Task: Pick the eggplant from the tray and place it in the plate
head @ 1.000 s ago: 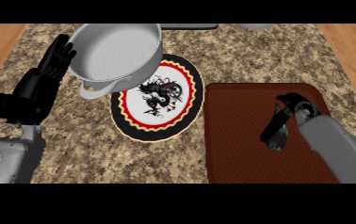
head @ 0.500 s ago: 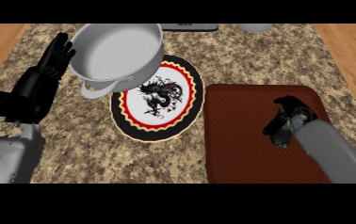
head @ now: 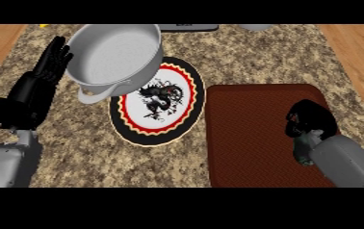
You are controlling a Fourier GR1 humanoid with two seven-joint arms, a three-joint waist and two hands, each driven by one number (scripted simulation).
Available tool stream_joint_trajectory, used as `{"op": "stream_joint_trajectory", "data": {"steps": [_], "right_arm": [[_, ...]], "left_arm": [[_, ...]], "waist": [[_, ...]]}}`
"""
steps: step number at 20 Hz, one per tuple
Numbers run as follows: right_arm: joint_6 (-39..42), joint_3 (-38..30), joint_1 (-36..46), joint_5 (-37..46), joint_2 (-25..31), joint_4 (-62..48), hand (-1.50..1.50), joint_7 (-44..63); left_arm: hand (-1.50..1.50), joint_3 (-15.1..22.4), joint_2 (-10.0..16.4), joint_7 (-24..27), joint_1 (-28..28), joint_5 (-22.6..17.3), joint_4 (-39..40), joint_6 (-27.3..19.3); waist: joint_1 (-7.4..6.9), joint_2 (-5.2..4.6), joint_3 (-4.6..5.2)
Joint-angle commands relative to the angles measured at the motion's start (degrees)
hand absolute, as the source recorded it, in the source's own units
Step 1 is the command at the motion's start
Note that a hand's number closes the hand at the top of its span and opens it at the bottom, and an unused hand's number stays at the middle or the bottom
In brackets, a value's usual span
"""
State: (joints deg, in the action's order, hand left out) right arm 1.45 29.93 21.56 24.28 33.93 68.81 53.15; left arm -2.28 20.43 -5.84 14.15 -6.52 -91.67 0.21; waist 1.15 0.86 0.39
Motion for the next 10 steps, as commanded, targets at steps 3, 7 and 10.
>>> {"op": "stream_joint_trajectory", "data": {"steps": [3, 7, 10], "right_arm": [[-4.71, 5.17, -8.16, 11.52, 10.93, 19.70, 1.50, 1.45], [-3.78, 4.20, -10.62, 14.92, 15.06, 35.12, 1.50, 6.53], [-3.47, 3.59, -14.21, 14.15, 14.77, 47.87, 1.50, 9.10]], "left_arm": [[0.00, -0.96, -0.25, 1.85, -2.72, 0.46, 1.04, -0.20], [0.00, -1.85, 0.97, -1.33, -1.00, -0.59, -1.56, 0.37], [0.00, -0.09, -0.75, -0.79, -1.64, 1.34, -1.55, -0.87]], "waist": [[2.14, 0.29, -0.18], [1.15, 0.04, -0.28], [1.31, -0.08, -0.31]]}}
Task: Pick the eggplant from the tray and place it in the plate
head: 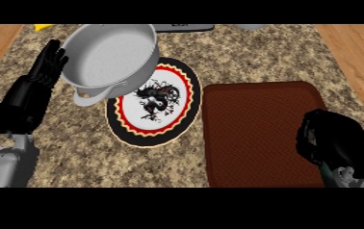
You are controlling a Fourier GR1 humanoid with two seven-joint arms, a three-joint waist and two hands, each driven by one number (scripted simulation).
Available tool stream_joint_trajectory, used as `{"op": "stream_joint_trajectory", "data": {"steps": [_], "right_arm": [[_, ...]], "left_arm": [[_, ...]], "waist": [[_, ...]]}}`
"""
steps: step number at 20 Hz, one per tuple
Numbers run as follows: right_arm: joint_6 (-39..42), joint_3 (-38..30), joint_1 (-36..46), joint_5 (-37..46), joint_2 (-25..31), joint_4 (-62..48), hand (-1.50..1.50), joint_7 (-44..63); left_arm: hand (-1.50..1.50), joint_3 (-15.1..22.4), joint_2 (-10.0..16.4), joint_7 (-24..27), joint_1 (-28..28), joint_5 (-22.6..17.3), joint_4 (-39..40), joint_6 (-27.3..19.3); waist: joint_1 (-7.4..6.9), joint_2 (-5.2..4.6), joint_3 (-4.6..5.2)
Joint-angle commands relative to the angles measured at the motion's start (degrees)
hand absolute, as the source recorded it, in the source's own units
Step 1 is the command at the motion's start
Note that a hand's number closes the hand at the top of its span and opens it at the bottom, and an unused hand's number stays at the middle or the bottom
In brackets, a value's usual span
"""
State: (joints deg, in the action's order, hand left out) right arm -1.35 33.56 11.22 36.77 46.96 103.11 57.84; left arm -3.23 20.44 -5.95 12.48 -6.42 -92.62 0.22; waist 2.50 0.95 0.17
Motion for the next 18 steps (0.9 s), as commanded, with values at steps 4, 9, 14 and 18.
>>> {"op": "stream_joint_trajectory", "data": {"steps": [4, 9, 14, 18], "right_arm": [[1.12, -1.44, 0.39, 2.57, -1.08, 23.25, 1.50, 5.03], [2.34, 0.53, 7.83, 4.71, -11.52, 28.35, 1.50, 8.06], [7.27, 2.65, 20.40, 5.02, -25.83, 19.25, 1.50, 10.83], [8.95, 2.45, 28.10, 7.07, -33.79, 8.43, 1.50, 9.35]], "left_arm": [[0.00, 1.05, -1.37, 3.00, -0.34, 1.45, 2.26, 0.51], [0.00, 0.92, -0.43, -3.22, 3.56, 0.37, -1.96, 0.62], [0.00, 0.07, -0.61, -2.73, 4.30, -0.49, 0.42, 2.38], [0.00, 1.45, -3.24, -1.11, 4.78, 2.52, 2.61, 0.15]], "waist": [[-0.99, -0.54, -0.06], [-2.62, -0.67, -0.11], [-3.44, -0.97, -0.06], [-3.12, -1.05, -0.08]]}}
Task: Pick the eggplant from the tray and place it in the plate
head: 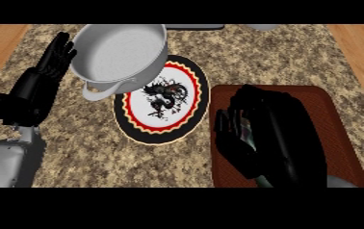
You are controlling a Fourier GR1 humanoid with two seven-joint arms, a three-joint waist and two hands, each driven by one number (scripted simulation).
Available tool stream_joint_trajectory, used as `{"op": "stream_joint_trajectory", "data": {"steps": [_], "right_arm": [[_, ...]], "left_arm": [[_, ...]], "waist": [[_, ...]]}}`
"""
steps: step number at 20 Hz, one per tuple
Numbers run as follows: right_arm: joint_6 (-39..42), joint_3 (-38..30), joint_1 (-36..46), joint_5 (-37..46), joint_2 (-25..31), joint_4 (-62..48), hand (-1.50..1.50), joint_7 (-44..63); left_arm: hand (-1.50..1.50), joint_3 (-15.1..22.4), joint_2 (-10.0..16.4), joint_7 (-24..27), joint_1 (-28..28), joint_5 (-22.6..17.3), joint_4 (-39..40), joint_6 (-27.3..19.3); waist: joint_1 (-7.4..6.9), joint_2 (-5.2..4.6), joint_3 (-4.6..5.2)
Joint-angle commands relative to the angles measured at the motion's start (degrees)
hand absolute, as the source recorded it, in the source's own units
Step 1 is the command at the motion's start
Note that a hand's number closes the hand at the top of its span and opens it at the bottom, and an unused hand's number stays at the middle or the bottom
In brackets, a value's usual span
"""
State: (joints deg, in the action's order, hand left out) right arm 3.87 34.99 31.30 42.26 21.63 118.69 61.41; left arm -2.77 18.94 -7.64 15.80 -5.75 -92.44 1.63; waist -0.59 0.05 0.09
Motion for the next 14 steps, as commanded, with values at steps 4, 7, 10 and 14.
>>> {"op": "stream_joint_trajectory", "data": {"steps": [4, 7, 10, 14], "right_arm": [[-0.25, -0.08, 10.69, 4.14, -15.82, -19.01, 1.50, 1.84], [-2.54, -2.30, 14.53, 3.91, -21.16, -26.55, 1.50, -0.30], [-8.97, -2.61, 20.00, 0.00, -21.39, -37.24, 1.50, -2.00], [-14.53, -4.06, 24.88, -3.80, -21.53, -49.70, 1.50, -6.22]], "left_arm": [[0.00, 0.29, -0.85, 0.16, -0.99, 0.91, -1.81, 0.25], [0.00, 0.72, -2.08, 3.34, -2.36, 1.68, -0.19, 0.60], [0.00, 1.33, -2.47, -0.42, 1.85, 2.07, 0.07, -0.41], [0.00, 0.01, -1.51, -0.82, 2.24, 1.59, -0.13, 0.45]], "waist": [[-0.54, -0.14, -0.04], [-0.52, -0.24, -0.03], [-1.34, -0.51, -0.04], [-1.44, -0.49, -0.05]]}}
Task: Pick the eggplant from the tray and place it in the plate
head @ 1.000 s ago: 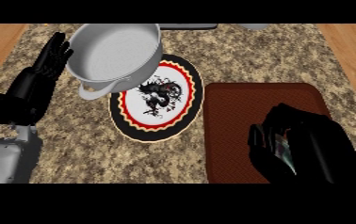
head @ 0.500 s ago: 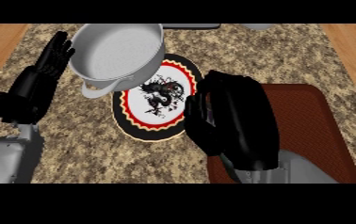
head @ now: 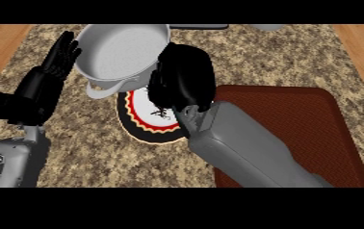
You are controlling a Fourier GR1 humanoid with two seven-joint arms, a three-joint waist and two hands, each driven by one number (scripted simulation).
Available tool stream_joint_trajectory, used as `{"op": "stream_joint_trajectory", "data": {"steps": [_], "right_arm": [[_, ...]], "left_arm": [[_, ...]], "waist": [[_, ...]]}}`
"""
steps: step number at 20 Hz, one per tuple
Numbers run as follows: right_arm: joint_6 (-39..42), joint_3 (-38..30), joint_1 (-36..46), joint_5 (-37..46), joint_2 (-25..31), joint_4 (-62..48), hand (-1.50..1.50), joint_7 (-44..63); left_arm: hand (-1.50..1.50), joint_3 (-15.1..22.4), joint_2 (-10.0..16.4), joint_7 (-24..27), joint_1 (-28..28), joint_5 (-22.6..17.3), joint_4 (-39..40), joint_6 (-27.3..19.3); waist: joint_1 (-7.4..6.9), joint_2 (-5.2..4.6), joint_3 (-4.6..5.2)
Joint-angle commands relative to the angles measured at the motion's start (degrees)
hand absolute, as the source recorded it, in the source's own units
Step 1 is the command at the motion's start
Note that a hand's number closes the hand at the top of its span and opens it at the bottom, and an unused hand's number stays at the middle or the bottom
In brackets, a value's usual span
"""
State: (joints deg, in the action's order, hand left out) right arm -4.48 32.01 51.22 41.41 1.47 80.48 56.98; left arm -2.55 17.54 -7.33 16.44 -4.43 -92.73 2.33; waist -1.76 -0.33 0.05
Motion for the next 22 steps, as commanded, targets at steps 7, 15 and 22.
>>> {"op": "stream_joint_trajectory", "data": {"steps": [7, 15, 22], "right_arm": [[-14.10, 2.96, 12.17, -8.63, -1.45, -31.81, 1.50, -7.78], [-24.85, 8.37, 10.57, -19.79, -1.46, -40.93, -1.50, -9.61], [-31.96, 8.13, 10.79, -29.83, -1.47, -41.21, -1.50, -19.61]], "left_arm": [[0.00, 1.26, -1.98, 1.99, 1.47, 1.83, 2.84, 0.17], [0.00, 1.73, -1.88, 0.14, 2.64, 1.02, 0.55, 1.52], [0.00, 1.91, -3.13, 0.51, 6.17, 1.08, 3.92, 1.39]], "waist": [[-1.18, -0.46, 0.01], [-3.70, -0.90, -0.02], [-4.42, -1.49, -0.07]]}}
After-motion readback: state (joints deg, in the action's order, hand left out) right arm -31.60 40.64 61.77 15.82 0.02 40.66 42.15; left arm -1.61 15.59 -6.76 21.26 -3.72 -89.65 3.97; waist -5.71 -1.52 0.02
